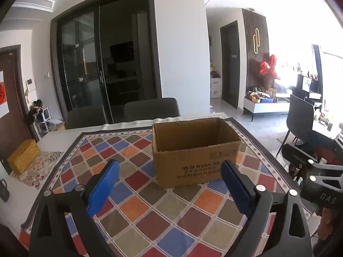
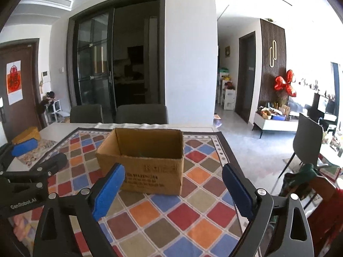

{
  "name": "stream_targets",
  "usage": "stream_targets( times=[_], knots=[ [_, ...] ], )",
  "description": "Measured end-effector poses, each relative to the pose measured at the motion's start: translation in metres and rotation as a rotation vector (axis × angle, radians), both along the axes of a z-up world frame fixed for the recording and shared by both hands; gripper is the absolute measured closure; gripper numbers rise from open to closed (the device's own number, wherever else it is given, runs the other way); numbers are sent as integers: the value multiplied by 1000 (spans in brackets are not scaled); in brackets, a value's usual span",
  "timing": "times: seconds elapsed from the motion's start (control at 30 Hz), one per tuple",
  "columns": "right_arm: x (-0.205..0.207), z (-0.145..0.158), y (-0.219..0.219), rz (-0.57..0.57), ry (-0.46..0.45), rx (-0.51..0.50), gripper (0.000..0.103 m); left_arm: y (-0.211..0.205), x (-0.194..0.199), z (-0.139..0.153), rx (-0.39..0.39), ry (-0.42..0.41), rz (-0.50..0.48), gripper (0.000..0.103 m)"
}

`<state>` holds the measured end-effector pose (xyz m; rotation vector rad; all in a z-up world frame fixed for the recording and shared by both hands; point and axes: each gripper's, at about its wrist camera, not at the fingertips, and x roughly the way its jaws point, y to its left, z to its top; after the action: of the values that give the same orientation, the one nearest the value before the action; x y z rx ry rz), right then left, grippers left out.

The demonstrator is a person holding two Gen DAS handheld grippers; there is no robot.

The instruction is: Organize snacks

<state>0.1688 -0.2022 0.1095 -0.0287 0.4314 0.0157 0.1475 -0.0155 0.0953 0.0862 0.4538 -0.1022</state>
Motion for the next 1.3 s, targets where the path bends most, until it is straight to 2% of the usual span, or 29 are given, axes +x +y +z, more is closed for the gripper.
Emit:
stream_targets(
  times=[0.3,0.43,0.83,1.3],
  knots=[
    [-53,-7,2,-8,-55,-1,7,9,-42,-11,-37,-2,0,0],
    [-62,-9,4,-10,-55,-11,7,13,-54,-16,-33,-6,11,0],
    [-79,-13,4,7,-58,9,7,16,-75,-15,-37,-52,28,0],
    [-83,-11,4,5,-62,16,7,15,-77,-15,-43,-57,26,0]
  ],
)
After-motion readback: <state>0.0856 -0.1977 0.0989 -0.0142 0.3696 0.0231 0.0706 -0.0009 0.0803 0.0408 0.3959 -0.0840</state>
